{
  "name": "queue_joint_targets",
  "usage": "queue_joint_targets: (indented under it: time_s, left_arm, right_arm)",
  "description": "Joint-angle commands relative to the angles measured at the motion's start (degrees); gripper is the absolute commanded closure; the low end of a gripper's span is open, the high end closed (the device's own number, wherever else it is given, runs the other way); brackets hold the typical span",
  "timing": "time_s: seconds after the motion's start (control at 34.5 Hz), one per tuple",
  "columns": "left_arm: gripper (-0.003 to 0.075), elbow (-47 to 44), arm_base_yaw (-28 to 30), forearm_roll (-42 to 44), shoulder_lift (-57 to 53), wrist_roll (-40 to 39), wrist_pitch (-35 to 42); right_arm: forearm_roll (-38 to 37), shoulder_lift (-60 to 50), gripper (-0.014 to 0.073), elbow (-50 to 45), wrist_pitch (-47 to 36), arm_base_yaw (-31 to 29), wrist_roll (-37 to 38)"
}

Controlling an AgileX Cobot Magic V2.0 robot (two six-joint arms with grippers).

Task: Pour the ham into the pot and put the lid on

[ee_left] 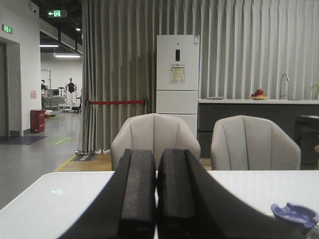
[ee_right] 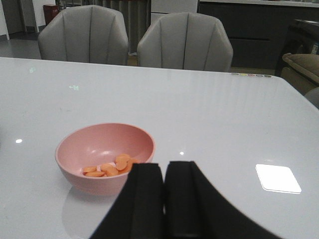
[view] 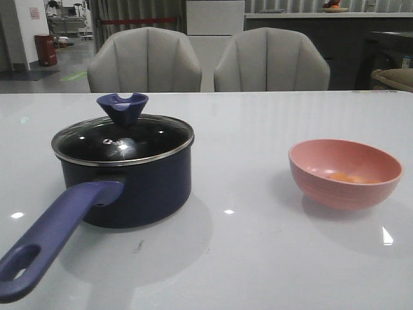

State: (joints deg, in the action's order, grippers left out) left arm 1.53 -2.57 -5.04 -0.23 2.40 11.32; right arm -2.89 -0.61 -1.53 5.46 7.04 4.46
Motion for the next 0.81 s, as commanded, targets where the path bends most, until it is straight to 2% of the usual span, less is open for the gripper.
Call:
queue_joint_targets:
  time_s: [0.0,0.29,0.7,0.78]
  left_arm:
    - [0.0601,7.4,0.04,-0.68,1.21,-0.43,-0.75]
    - [0.0601,23.81,0.04,-1.83,14.67,-0.43,-25.97]
    - [0.0593,24.47,0.04,-3.39,21.71,-0.43,-26.26]
    - [0.0559,24.47,0.04,-3.39,22.61,-0.43,-26.33]
  right_arm:
    - [-0.63,-1.12,0.0446,0.3,-4.38,-0.29,-0.67]
    - [-0.63,-1.12,0.0446,0.3,-4.38,-0.29,-0.67]
    - [-0.63,-1.12,0.0446,0.3,-4.38,-0.29,-0.67]
    - [-0.63,-1.12,0.0446,0.3,-4.38,-0.29,-0.67]
